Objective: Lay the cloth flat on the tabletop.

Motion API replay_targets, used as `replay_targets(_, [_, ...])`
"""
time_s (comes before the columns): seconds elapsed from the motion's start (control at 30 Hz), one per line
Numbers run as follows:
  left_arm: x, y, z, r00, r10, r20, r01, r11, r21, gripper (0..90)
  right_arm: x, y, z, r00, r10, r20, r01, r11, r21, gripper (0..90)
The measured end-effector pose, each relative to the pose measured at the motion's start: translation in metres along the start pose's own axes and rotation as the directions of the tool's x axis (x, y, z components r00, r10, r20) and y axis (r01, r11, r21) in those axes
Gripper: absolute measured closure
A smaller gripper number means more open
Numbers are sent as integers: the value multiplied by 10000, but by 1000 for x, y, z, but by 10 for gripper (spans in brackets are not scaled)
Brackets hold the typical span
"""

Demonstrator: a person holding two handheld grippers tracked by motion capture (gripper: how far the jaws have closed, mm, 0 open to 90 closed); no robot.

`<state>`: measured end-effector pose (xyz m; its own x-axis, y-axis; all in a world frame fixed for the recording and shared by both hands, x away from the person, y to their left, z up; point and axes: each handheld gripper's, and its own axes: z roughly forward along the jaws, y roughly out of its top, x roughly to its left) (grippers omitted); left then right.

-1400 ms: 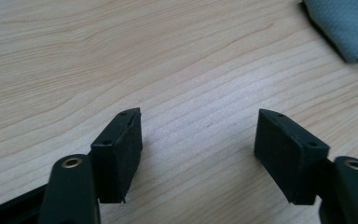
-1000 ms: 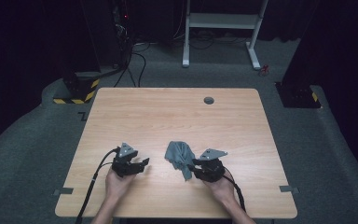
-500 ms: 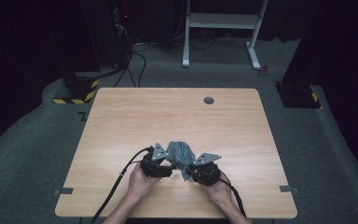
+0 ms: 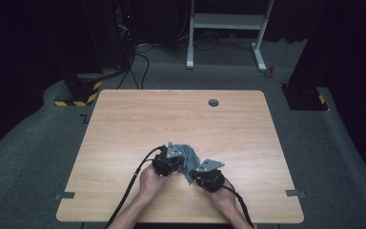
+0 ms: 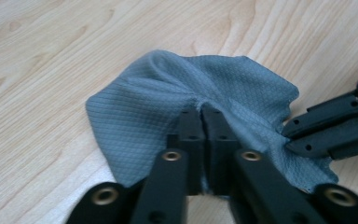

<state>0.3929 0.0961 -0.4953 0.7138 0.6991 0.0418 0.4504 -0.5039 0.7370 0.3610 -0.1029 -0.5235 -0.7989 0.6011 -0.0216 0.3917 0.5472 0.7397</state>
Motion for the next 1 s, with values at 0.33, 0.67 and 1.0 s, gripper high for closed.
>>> replay_targets(0.33, [57, 0, -31, 9789, -1845, -878, 1775, 9808, -812, 895, -1, 0, 0, 10000, 40, -61, -40, 10000, -14, 859])
replay_targets(0.67, [75, -26, -33, 9635, -2571, -744, 2529, 9655, -621, 771, -2, 0, 0, 9998, 111, -168, -112, 9999, -8, 874])
replay_targets(1.0, [27, -39, -40, 9881, -1504, -335, 1481, 9870, -631, 608, 5, 11, -7, 9998, -178, -5, 178, 9997, -136, 669])
